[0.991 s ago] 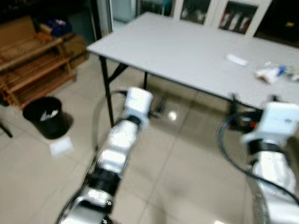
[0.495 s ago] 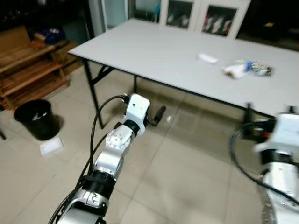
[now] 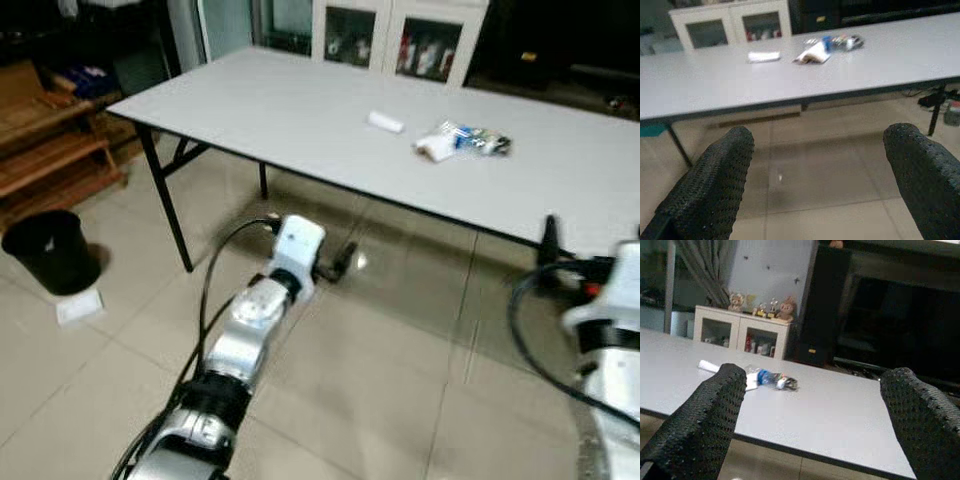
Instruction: Picking trash to rubbish bin
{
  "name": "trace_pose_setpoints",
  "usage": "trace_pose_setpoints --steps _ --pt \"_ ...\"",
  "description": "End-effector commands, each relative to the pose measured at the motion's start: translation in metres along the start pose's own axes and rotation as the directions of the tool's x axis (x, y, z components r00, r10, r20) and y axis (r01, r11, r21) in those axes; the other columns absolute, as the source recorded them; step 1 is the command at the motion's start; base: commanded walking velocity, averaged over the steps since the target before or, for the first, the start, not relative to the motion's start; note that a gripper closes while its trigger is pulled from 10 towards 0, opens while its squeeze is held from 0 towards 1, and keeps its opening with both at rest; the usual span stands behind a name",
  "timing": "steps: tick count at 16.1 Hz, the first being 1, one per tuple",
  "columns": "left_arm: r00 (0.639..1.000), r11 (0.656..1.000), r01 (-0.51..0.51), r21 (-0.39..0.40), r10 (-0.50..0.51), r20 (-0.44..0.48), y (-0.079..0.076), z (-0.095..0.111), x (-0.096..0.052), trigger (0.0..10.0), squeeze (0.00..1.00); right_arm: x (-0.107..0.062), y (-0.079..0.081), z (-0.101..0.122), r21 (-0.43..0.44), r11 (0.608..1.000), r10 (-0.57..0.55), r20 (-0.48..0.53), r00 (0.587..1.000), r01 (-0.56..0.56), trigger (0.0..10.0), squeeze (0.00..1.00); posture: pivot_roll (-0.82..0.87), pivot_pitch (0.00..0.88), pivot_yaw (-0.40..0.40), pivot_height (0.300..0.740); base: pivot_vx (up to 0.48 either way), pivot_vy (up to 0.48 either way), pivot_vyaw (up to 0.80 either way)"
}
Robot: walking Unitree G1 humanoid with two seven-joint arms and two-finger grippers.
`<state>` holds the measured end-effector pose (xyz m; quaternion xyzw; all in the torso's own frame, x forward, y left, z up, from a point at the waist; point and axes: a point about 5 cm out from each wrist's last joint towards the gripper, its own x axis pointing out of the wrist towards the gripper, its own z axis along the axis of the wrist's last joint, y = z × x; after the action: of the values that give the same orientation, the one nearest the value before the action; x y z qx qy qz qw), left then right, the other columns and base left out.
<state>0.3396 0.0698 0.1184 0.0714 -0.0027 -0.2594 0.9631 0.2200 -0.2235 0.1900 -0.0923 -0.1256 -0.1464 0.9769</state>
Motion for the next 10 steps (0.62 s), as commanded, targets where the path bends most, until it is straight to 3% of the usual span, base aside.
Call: trace_pose_setpoints --steps 1,3,5,8,10 --pt "1.0 1.0 -0.011 -0.001 0.011 -0.005 0.007 0.001 0.001 10.0 0.0 0.002 0.002 0.003 0.039 0.999 0.009 0.011 1.0 -0.009 10.0 0.0 0.12 0.0 0.0 0.74 0.0 0.0 0.0" --pt "1.0 1.0 -0.011 -0.01 0.01 -0.01 0.007 0.005 0.005 10.0 0.0 0.003 0.0 0.001 0.064 0.998 -0.009 0.008 1.0 0.008 10.0 0.0 0.11 0.0 0.023 0.74 0.0 0.0 0.0" --pt "0.997 0.997 -0.035 0.063 0.038 -0.06 0.016 0.002 0.003 10.0 0.0 -0.001 0.002 -0.006 0.044 0.998 0.055 -0.008 0.998 -0.054 10.0 0.0 0.11 0.0 0.052 0.74 0.0 0.0 0.0" --pt "0.976 0.994 -0.061 0.095 0.08 -0.203 0.043 -0.025 -0.023 10.0 0.0 -0.005 -0.003 -0.022 -0.001 0.988 0.154 -0.07 0.986 -0.154 10.0 0.0 0.13 0.0 0.043 0.74 0.0 0.0 0.0" --pt "0.972 0.988 -0.066 0.142 0.096 -0.216 0.053 -0.033 -0.042 10.0 0.0 -0.002 -0.007 -0.027 -0.011 0.985 0.17 -0.088 0.982 -0.171 10.0 0.0 0.14 0.0 0.025 0.74 0.0 0.0 0.0"
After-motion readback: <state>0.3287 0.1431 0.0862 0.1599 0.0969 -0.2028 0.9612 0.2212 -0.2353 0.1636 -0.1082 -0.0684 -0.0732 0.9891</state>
